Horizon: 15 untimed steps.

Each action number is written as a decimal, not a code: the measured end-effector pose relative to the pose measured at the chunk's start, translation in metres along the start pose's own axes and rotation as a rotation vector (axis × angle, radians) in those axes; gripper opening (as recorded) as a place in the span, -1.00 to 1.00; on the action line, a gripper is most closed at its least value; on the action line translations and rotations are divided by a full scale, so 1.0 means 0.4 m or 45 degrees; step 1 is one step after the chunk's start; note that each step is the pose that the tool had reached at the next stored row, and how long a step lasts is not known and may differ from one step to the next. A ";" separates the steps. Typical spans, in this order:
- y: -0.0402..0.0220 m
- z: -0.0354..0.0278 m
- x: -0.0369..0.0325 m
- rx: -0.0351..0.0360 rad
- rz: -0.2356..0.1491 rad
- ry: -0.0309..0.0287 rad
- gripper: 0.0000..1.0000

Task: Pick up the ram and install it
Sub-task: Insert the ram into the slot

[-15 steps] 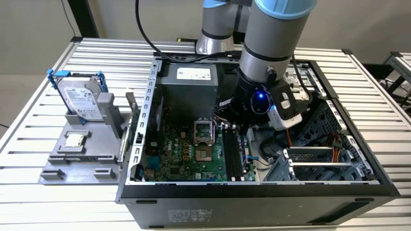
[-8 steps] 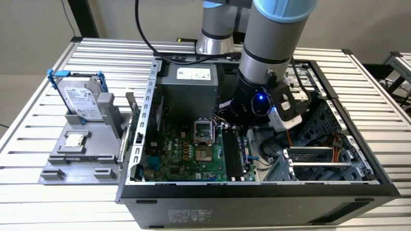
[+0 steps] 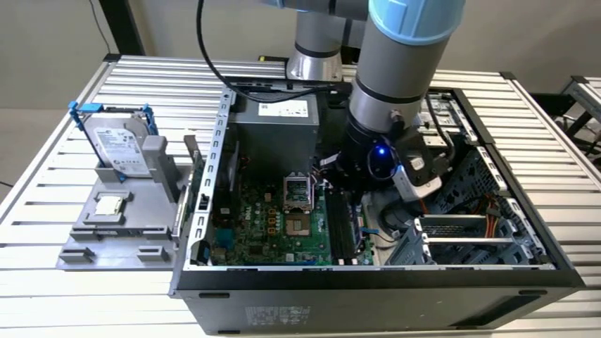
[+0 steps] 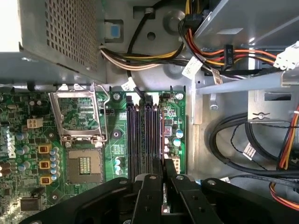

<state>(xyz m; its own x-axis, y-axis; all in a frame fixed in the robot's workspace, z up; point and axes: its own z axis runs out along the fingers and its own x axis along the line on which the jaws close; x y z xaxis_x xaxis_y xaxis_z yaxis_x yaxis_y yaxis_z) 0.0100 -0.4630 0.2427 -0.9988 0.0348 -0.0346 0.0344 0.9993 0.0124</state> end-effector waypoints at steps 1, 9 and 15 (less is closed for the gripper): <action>0.000 0.004 0.000 0.0001 0.000 0.0000 -1.00; -0.001 0.033 0.001 0.0005 0.000 0.0001 -1.00; 0.001 0.048 0.002 0.0007 0.000 -0.0005 -1.00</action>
<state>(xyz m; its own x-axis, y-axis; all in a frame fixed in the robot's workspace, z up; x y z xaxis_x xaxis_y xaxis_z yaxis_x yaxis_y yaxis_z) 0.0100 -0.4622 0.2233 -0.9988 0.0347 -0.0350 0.0343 0.9993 0.0119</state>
